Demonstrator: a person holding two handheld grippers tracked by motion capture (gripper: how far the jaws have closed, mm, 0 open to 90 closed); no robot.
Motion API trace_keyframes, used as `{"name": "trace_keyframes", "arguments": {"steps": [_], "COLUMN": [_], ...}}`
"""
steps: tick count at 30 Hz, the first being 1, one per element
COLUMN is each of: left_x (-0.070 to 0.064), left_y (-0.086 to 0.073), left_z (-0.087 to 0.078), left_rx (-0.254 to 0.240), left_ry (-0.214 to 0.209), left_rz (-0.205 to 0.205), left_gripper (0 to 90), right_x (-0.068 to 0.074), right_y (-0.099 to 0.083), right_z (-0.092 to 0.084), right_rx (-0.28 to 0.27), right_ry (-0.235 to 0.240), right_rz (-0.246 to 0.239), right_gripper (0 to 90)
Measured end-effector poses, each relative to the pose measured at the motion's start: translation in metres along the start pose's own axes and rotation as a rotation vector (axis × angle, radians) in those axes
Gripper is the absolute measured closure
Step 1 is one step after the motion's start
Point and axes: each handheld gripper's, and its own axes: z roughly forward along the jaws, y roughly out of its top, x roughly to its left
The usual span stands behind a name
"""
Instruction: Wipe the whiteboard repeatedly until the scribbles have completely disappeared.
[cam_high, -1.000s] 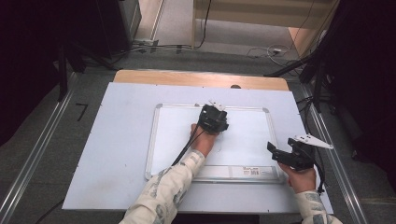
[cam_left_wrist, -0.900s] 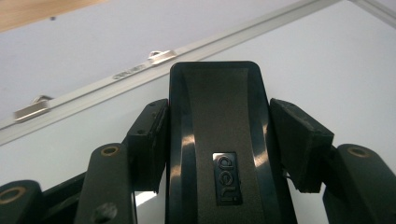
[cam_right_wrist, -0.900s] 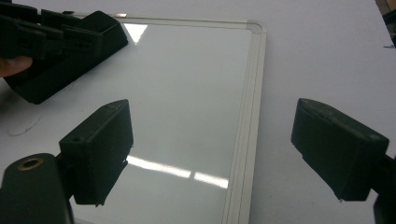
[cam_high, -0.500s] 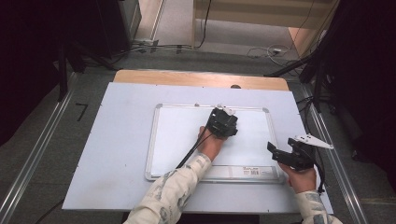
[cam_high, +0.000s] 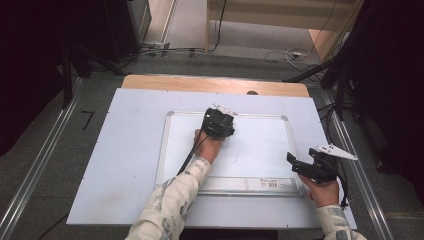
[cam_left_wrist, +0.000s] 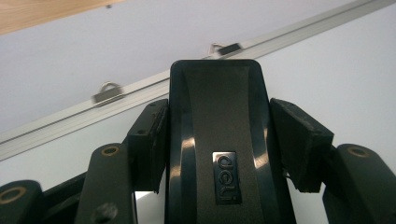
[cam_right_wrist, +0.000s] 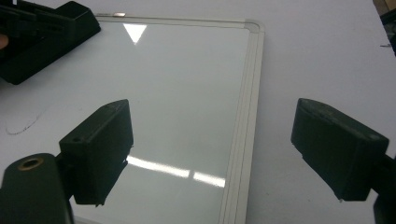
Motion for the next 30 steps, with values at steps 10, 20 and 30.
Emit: {"name": "trace_keyframes", "arguments": {"steps": [10,20,30], "left_x": [-0.001,-0.044,-0.082], "left_y": [-0.010,-0.023,-0.032], "left_z": [-0.010,-0.024,-0.031], "left_rx": [0.000,0.006,-0.003], "left_ry": [-0.004,-0.081,-0.118], "left_rz": [0.006,0.096,0.152], "left_gripper": [41.7,41.7,41.7], "right_x": [0.001,0.005,0.007], "right_y": [0.000,0.001,0.002], "right_z": [0.001,0.004,0.004], "right_rx": [0.004,0.007,0.007], "right_ry": [-0.001,0.003,0.003], "right_rz": [-0.007,-0.017,-0.017], "right_gripper": [11.6,11.6,11.6]}}
